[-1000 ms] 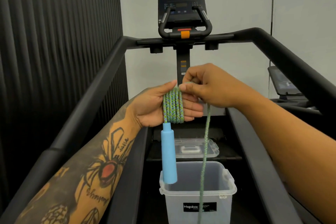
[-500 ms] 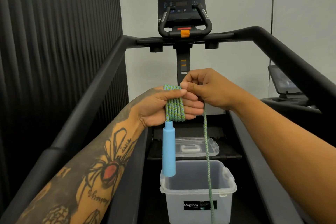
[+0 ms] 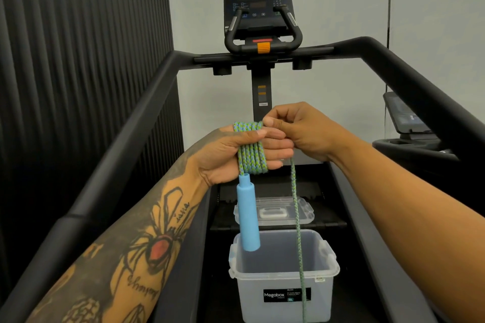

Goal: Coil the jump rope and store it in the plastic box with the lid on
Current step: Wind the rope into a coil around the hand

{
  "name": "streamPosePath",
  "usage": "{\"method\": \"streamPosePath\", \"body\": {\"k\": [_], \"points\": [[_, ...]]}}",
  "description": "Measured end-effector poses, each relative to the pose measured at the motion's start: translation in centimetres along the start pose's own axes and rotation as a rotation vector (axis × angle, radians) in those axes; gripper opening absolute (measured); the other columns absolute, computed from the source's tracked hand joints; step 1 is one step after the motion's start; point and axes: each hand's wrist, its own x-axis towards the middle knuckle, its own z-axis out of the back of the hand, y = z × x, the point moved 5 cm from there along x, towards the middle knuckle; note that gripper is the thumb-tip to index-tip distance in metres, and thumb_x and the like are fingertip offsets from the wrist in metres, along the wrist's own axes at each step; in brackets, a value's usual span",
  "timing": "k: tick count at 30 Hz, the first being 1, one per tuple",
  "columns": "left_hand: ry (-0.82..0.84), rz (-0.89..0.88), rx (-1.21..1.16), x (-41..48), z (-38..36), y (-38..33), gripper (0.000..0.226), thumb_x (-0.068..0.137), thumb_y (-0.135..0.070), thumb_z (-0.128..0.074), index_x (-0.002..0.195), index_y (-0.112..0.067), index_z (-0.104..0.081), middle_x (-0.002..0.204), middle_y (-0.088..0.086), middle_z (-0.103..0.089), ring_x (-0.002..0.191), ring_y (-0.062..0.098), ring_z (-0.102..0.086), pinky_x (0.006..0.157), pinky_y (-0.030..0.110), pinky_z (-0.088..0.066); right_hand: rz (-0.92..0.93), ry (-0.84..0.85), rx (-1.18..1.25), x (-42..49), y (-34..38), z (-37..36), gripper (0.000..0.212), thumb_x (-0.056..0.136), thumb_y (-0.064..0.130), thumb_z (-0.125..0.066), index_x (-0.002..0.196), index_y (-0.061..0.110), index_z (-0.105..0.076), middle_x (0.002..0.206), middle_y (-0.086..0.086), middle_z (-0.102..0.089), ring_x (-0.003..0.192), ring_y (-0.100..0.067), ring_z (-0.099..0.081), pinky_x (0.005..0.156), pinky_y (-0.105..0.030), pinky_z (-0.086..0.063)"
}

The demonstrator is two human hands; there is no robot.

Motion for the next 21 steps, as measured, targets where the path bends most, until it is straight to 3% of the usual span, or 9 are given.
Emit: {"method": "streamPosePath", "body": {"k": [2,4,7,11,15,18,21], "points": [[-0.001,-0.024,-0.022,-0.1,0.0,-0.2,0.031,0.087,-0.012,-0.045,0.099,0.006,-0.067,0.1,0.023,-0.071,0.094,0.033,-0.07,0.089,0.045,-0.053,-0.069,-0.009,0.113,-0.7,-1.2,-0.3,0.029,0.099,0.018,-0.053,0.074,0.01,-0.066,0.061,0.001,-0.056,0.053,-0.009,-0.049,0.052,-0.021,-0.044],[-0.007,-0.047,-0.048,-0.1,0.1,-0.3,0.031,0.087,-0.012,-0.045,0.097,0.006,-0.068,0.099,0.023,-0.071,0.094,0.032,-0.07,0.088,0.045,-0.053,-0.152,-0.029,0.154,-1.7,-2.8,-0.9,0.025,0.099,0.014,-0.051,0.085,-0.004,-0.064,0.06,-0.004,-0.051,0.044,-0.01,-0.04,0.045,-0.024,-0.039],[-0.03,-0.078,-0.084,0.1,0.2,-0.7,0.031,0.086,-0.013,-0.045,0.1,0.006,-0.066,0.105,0.024,-0.07,0.098,0.033,-0.069,0.089,0.044,-0.053,-0.211,-0.036,0.069,-4.3,-4.7,-2.7,0.029,0.101,0.02,-0.049,0.081,0.005,-0.065,0.059,-0.003,-0.05,0.04,-0.009,-0.037,0.046,-0.026,-0.036],[-0.106,-0.087,-0.031,0.3,1.3,-1.2,0.031,0.084,-0.015,-0.048,0.105,0.004,-0.061,0.107,0.022,-0.07,0.105,0.033,-0.066,0.092,0.042,-0.053,-0.291,0.148,-0.093,-8.9,-4.7,-6.2,0.034,0.101,0.031,-0.048,0.08,0.01,-0.064,0.06,-0.001,-0.05,0.046,-0.014,-0.041,0.05,-0.03,-0.039],[-0.078,-0.023,0.034,0.0,2.0,-0.5,0.032,0.087,-0.014,-0.047,0.105,0.007,-0.063,0.109,0.026,-0.068,0.107,0.037,-0.065,0.091,0.043,-0.054,-0.153,0.25,-0.281,-10.6,0.7,-6.2,0.034,0.098,0.028,-0.054,0.072,0.006,-0.051,0.057,0.005,-0.046,0.051,-0.011,-0.042,0.054,-0.03,-0.041],[-0.031,0.018,0.06,-0.3,1.3,0.0,0.03,0.088,-0.014,-0.047,0.098,0.003,-0.07,0.096,0.021,-0.072,0.088,0.029,-0.071,0.079,0.038,-0.058,-0.044,0.148,-0.305,-8.4,4.8,-3.8,0.026,0.098,0.022,-0.055,0.073,0.014,-0.057,0.054,0.006,-0.049,0.049,-0.012,-0.047,0.051,-0.028,-0.043],[0.008,0.06,0.073,-0.5,0.5,0.2,0.037,0.089,-0.023,-0.046,0.098,0.002,-0.072,0.094,0.021,-0.072,0.087,0.031,-0.071,0.085,0.043,-0.056,0.025,0.024,-0.401,-4.9,5.9,-1.2,0.024,0.097,0.023,-0.056,0.079,0.008,-0.061,0.055,0.002,-0.053,0.048,-0.01,-0.048,0.053,-0.028,-0.044]]}}
